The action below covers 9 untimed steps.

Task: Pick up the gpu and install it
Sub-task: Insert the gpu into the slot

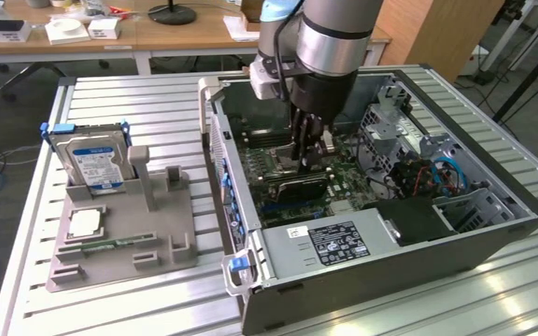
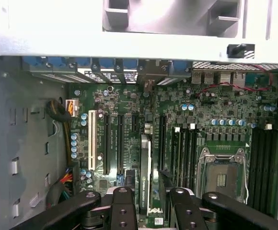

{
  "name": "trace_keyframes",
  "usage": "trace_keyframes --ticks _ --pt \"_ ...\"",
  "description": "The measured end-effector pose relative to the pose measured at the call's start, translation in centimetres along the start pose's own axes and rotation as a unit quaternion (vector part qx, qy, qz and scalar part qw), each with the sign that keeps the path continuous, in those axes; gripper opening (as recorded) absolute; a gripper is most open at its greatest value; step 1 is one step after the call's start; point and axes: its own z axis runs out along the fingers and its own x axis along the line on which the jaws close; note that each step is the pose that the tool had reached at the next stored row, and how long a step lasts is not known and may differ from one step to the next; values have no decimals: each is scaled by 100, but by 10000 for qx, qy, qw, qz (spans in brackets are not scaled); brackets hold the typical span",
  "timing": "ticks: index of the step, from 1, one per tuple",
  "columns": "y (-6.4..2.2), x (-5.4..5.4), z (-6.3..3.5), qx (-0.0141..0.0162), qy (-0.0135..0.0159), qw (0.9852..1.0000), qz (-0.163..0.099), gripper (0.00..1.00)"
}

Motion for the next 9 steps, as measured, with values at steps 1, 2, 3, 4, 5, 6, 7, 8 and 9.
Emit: trace_keyframes --ticks 1,2,3,4,5,6,7,8,9 --pt "-1 -1 -21 0 0 10000 0 34" --pt "-1 -1 -45 0 0 10000 0 34" --pt "-1 -2 -67 0 0 10000 0 34" --pt "-2 -2 -90 0 0 10000 0 34" --pt "-2 -3 -114 0 0 10000 0 34" --pt "-3 -4 -136 0 0 10000 0 34" --pt "-3 -4 -160 0 0 10000 0 34" --pt "-4 -5 -185 0 0 10000 0 34" --pt "-4 -5 -210 0 0 10000 0 34"
